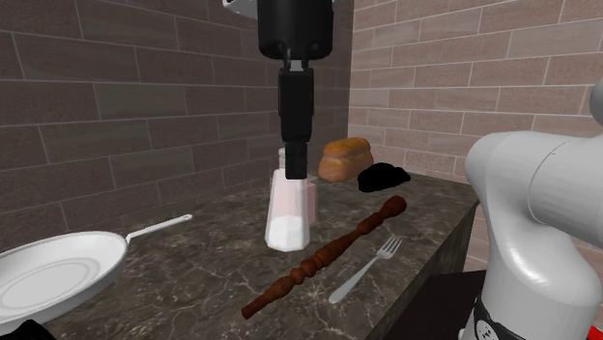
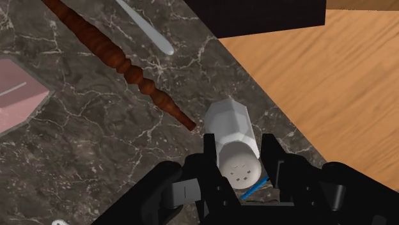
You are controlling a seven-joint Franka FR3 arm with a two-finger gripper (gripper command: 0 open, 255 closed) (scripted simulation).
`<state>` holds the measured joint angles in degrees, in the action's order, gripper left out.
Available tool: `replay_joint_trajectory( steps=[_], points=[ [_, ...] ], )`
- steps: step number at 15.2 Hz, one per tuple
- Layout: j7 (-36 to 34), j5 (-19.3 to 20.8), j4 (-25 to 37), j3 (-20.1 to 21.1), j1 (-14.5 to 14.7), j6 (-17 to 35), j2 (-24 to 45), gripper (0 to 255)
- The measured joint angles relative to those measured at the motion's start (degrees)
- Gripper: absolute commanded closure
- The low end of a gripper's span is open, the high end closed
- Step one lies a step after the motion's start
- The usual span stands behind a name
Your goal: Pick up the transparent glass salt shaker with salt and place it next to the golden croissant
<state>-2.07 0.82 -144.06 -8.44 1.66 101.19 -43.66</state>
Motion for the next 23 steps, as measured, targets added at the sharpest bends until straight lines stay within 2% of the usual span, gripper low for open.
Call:
replay_joint_trajectory(
  steps=[4,6,16,23],
  points=[
    [-0.3,-0.2,2.9,0.3,0.2,-2.7,0.2,255],
    [1.1,0.7,2.8,-1.0,-0.6,-3.7,-0.8,255],
    [14.0,9.8,3.4,-12.5,-6.6,-8.1,-5.0,255],
    [24.2,16.1,8.1,-22.0,-9.4,-9.5,-3.0,255]
  ],
)
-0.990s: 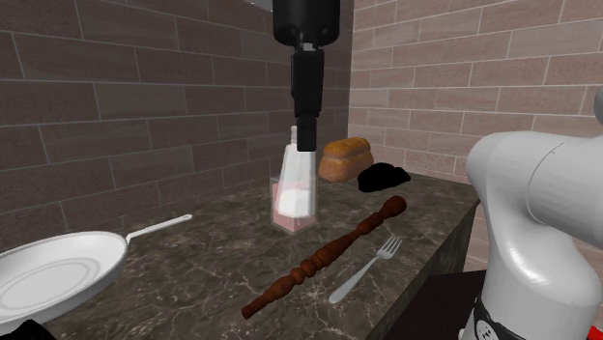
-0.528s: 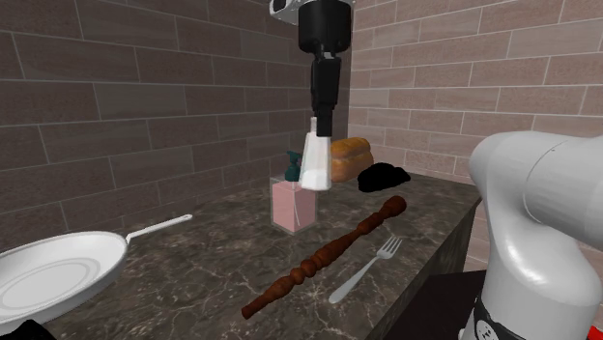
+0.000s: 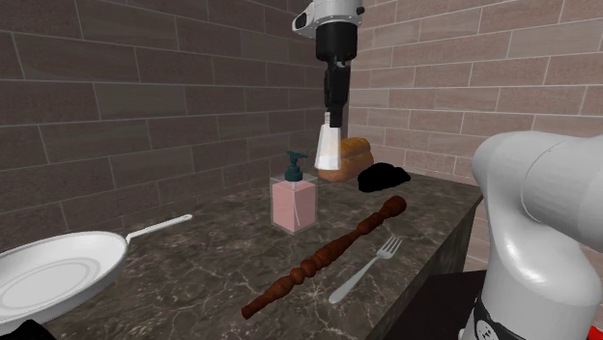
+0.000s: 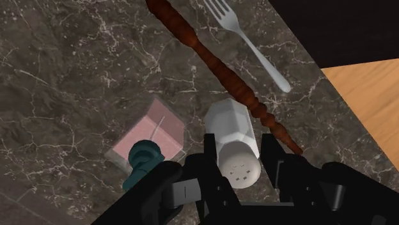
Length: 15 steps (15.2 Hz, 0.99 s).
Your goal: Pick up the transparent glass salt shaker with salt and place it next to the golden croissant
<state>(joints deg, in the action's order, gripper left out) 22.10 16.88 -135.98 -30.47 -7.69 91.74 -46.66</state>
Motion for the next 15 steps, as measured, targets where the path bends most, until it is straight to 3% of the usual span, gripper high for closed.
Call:
replay_joint_trajectory(
  steps=[8,15],
  points=[
    [11.3,5.2,7.4,-11.1,-0.6,-0.2,4.6,255],
    [21.8,6.6,17.4,-23.1,2.9,0.5,12.0,255]
  ],
)
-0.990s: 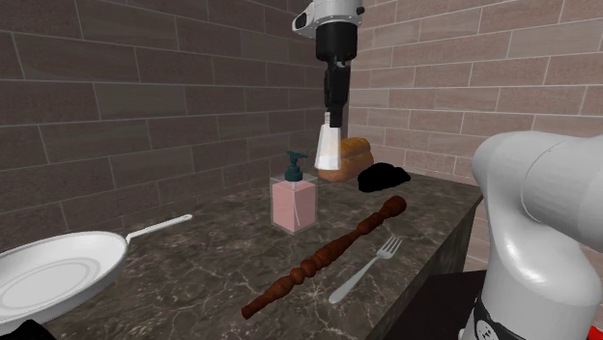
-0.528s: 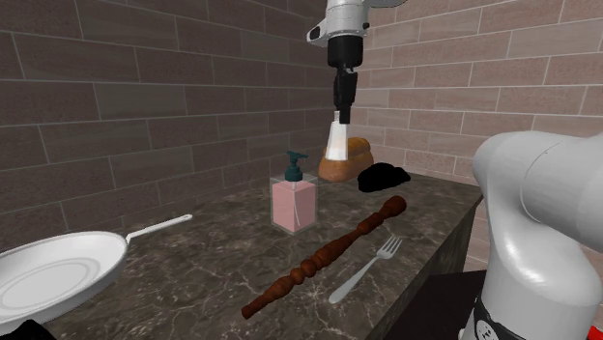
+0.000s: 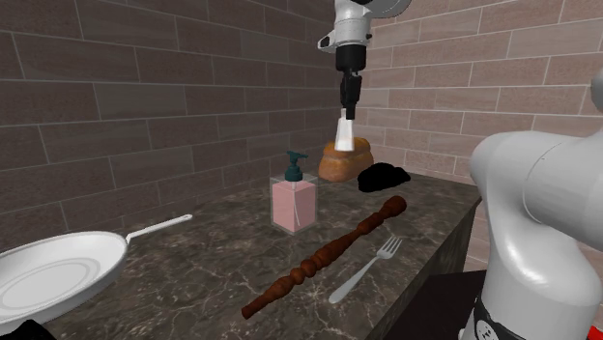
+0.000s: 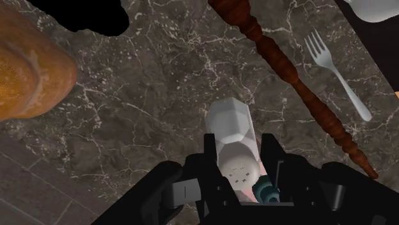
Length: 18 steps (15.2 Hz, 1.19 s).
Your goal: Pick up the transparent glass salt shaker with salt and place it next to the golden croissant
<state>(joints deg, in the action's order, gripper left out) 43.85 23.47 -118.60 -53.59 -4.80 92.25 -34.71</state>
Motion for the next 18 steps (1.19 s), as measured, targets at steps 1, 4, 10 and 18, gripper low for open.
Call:
replay_joint_trajectory(
  steps=[1,4,10,18],
  points=[
    [1.7,0.0,1.5,-2.3,0.9,0.3,1.3,255],
    [7.1,-1.0,7.6,-10.0,4.9,0.4,5.6,255],
    [15.3,-3.2,17.1,-29.2,18.4,1.3,11.6,255],
    [14.8,-1.9,12.5,-32.0,19.7,6.5,10.8,255]
  ],
)
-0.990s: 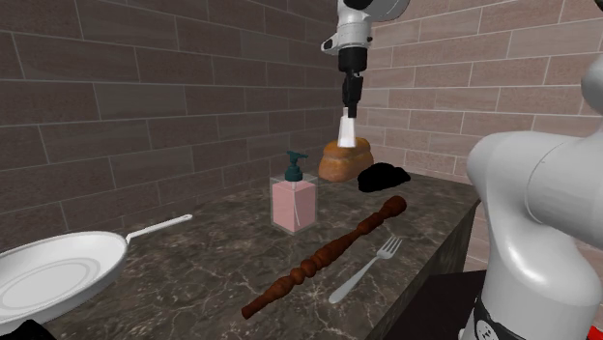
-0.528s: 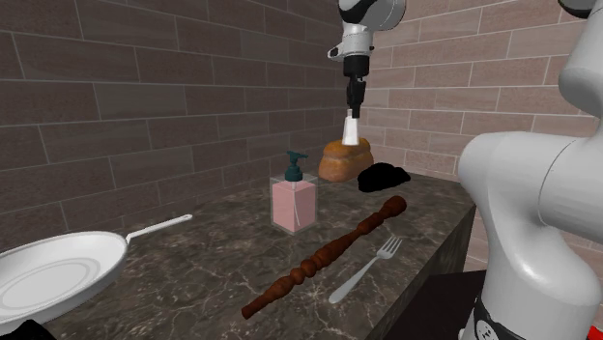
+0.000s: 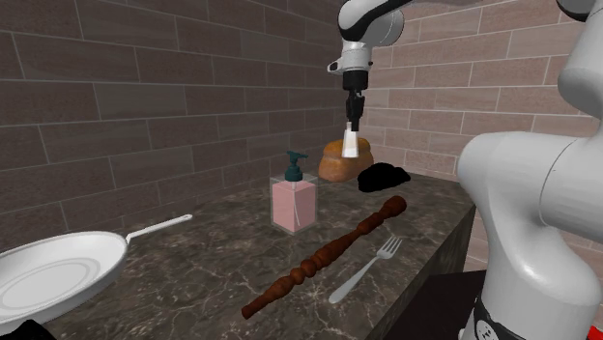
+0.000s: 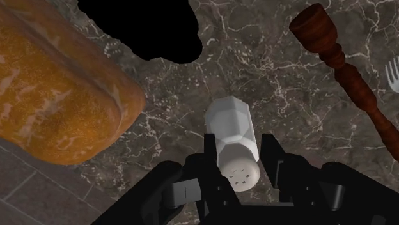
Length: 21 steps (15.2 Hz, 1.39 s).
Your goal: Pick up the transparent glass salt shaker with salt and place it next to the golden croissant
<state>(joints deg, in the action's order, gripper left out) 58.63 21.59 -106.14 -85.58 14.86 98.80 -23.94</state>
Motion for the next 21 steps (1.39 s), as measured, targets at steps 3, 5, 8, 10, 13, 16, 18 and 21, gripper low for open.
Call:
replay_joint_trajectory(
  steps=[3,5,8,10,13,16,18,21],
  points=[
    [-0.3,0.5,-2.0,-0.8,0.3,2.1,-0.3,255],
    [-0.5,0.9,-3.1,-1.7,0.7,3.4,-0.5,255],
    [-0.7,1.7,-4.5,-3.6,1.9,5.4,-1.0,255],
    [-1.0,2.0,-5.7,-4.2,2.2,6.7,-1.1,255],
    [-1.4,2.8,-7.6,-5.5,2.9,8.9,-1.5,255],
    [-1.9,3.6,-8.8,-7.3,4.2,10.8,-2.0,255],
    [-2.2,4.3,-9.8,-8.7,5.1,12.1,-2.4,255],
    [-2.8,5.3,-10.8,-10.8,6.8,13.9,-3.1,255]
  ],
)
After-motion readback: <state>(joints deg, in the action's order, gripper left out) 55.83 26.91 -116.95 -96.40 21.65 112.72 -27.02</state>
